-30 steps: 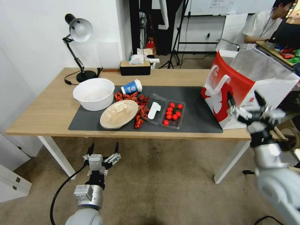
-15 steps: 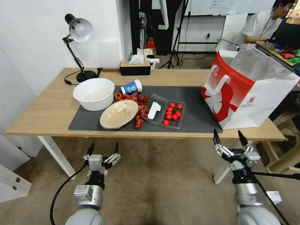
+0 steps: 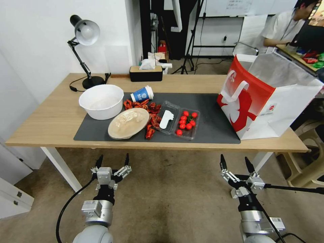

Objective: Pick up the trash from the table and place it into the takeout bag.

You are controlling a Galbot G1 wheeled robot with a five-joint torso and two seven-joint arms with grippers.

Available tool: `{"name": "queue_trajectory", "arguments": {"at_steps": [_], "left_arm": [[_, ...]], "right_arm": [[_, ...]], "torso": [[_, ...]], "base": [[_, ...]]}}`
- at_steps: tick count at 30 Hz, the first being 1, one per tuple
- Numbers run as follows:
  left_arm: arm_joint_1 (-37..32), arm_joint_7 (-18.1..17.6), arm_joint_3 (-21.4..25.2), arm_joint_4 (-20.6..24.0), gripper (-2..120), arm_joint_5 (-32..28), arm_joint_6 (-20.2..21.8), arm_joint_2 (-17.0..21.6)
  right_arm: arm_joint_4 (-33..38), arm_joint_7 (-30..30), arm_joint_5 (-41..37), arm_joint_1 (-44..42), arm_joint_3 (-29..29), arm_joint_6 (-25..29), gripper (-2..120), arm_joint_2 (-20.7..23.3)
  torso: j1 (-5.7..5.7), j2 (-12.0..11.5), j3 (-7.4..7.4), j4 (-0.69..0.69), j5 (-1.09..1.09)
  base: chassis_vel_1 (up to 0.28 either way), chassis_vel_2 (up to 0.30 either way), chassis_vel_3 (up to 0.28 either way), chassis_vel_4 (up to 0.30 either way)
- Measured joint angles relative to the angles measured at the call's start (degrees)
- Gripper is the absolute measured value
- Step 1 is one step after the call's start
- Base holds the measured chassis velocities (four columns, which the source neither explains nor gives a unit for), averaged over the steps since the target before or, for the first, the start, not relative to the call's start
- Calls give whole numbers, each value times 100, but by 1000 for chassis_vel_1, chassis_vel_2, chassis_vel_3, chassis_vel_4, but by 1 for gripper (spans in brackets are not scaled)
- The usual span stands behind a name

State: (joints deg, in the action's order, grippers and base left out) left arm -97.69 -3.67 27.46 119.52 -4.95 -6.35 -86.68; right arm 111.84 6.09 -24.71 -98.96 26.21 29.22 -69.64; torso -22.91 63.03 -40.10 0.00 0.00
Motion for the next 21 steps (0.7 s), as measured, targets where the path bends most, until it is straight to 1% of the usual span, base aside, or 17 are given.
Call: {"name": "queue_trajectory", "arguments": {"at_steps": [13,21], "left_arm": [[2,5,-3,7,100,12,4,0],[-16,6,-1,23,100,12,5,0]], "right_arm": [[24,-36,21,-27,-37,-28,100,3],[172,-37,23,-58,-84,-76,100,-3]], "torso": [[0,0,0,0,0],[0,0,0,0,0]], "base": [[0,0,0,0],[0,0,0,0]]}}
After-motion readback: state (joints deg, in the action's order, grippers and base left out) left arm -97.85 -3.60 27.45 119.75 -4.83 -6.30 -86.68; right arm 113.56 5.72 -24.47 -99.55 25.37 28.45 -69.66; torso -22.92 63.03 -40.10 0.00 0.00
